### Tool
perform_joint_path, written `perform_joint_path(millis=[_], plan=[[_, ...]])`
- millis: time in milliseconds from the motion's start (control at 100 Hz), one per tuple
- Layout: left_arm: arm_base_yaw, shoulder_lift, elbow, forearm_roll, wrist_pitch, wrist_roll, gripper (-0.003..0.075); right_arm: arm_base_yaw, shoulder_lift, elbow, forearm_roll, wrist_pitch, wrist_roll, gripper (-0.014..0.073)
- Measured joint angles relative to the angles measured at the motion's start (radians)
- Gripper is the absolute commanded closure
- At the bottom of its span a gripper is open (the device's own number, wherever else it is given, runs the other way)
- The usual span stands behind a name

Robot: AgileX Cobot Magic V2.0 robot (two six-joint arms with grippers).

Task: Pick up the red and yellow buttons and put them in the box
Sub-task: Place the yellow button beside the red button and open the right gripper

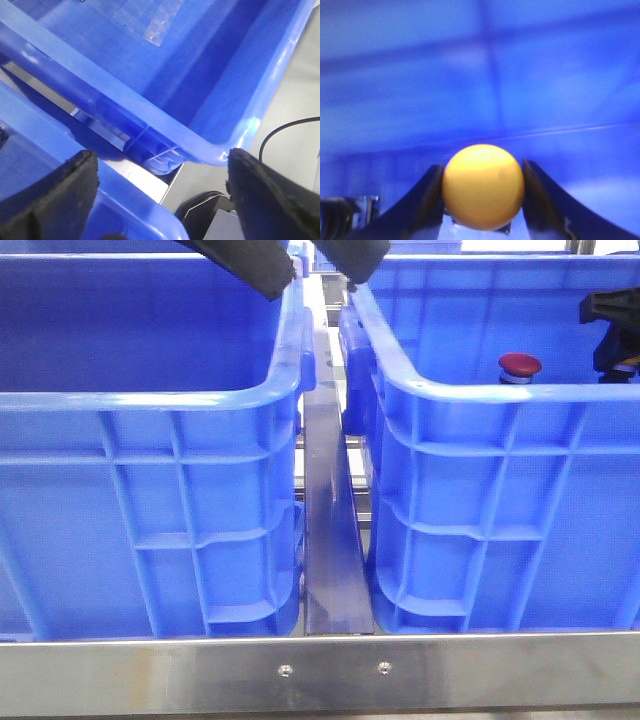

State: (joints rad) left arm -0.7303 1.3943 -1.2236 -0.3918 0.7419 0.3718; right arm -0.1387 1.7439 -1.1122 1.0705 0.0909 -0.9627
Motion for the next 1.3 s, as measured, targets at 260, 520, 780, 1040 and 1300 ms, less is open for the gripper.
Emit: perform_joint_path(millis=[260,520,780,1040,1300], plan=[[0.0,0.0,0.0,0.0,0.0,0.0,0.0208,0.0,0.004,-0.006,0.001,0.004,0.0,0.0204],[0.0,0.0,0.0,0.0,0.0,0.0,0.0208,0.0,0.012,-0.009,0.001,0.037,0.0,0.0106],[0.0,0.0,0.0,0.0,0.0,0.0,0.0208,0.0,0.004,-0.005,-0.001,0.07,0.0,0.0106],[0.0,0.0,0.0,0.0,0.0,0.0,0.0208,0.0,-0.124,0.058,-0.017,0.064,-0.004,0.0108],[0.0,-0.005,0.0,0.0,-0.006,-0.007,0.0345,0.0,-0.363,0.207,-0.035,0.057,-0.014,0.0209]])
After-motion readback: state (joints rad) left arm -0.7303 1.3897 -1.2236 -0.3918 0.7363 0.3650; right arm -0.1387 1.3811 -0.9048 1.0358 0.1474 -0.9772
